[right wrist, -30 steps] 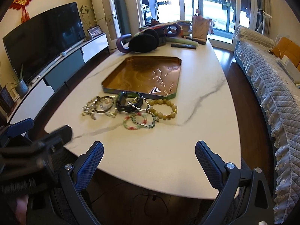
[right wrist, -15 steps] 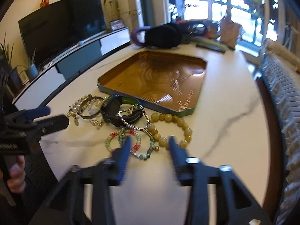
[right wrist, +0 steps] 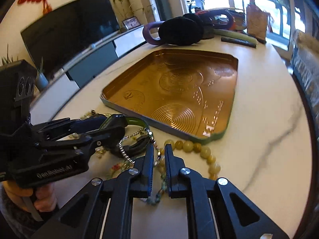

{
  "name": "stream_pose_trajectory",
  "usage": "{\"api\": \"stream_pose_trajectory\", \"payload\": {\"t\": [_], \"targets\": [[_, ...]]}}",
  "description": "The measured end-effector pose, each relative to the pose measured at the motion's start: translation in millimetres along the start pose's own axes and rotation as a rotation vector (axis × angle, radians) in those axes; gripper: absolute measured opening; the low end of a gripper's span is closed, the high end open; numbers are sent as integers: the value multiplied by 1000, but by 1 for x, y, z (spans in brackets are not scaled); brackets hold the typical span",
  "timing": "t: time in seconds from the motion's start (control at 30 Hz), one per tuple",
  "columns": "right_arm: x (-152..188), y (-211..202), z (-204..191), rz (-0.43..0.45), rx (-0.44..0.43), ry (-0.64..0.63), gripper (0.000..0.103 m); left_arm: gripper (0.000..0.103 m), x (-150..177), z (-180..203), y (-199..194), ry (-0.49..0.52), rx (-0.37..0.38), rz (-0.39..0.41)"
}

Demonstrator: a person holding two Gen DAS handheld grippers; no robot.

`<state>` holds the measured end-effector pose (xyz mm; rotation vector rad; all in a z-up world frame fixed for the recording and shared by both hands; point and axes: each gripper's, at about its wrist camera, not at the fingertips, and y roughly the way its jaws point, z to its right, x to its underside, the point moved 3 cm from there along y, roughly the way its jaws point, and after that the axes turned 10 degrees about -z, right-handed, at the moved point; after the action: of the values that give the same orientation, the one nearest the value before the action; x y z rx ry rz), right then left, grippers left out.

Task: Organize jewelry
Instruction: 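Grasp the green-black watch with the left tool while the right tool grasps the silver chain bracelet, then carry the watch with the left tool while the right tool carries the chain bracelet over the copper tray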

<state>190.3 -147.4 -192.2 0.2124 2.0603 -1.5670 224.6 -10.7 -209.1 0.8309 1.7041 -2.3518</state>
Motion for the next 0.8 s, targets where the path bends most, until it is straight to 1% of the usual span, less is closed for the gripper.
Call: {"api": "stream_pose_trajectory", "payload": {"t": [0.13, 0.3, 0.4, 0.47, 0.5, 0.57, 0.6, 0.67, 0.73, 0.8], "targets": [[-10, 6, -5, -8, 30, -59, 11, 25, 2, -2, -1, 1, 6, 21], [-7, 4, -3, -21, -6, -69, 11, 25, 6, -3, -3, 8, 5, 29], [-3, 6, -8, -38, -7, -114, 11, 25, 8, -10, -7, -25, 11, 24], [1, 15, -13, -71, 14, -162, 11, 25, 12, -13, -8, -43, 23, 33], [3, 23, -18, -100, 42, -197, 11, 25, 14, -11, -8, -28, 12, 43], [3, 25, -25, -73, 101, -250, 11, 26, 15, -7, -8, -4, -19, 48], [2, 25, -26, -70, 108, -257, 11, 26, 14, -6, -7, -4, -25, 45], [2, 23, -21, -64, 74, -218, 5, 26, 13, -9, -6, -16, -9, 40], [2, 17, -12, -38, 50, -160, 4, 23, 14, -14, -9, -47, 17, 48], [3, 7, -7, 11, 40, -113, 4, 20, 16, -17, -13, -59, 16, 69]]}}
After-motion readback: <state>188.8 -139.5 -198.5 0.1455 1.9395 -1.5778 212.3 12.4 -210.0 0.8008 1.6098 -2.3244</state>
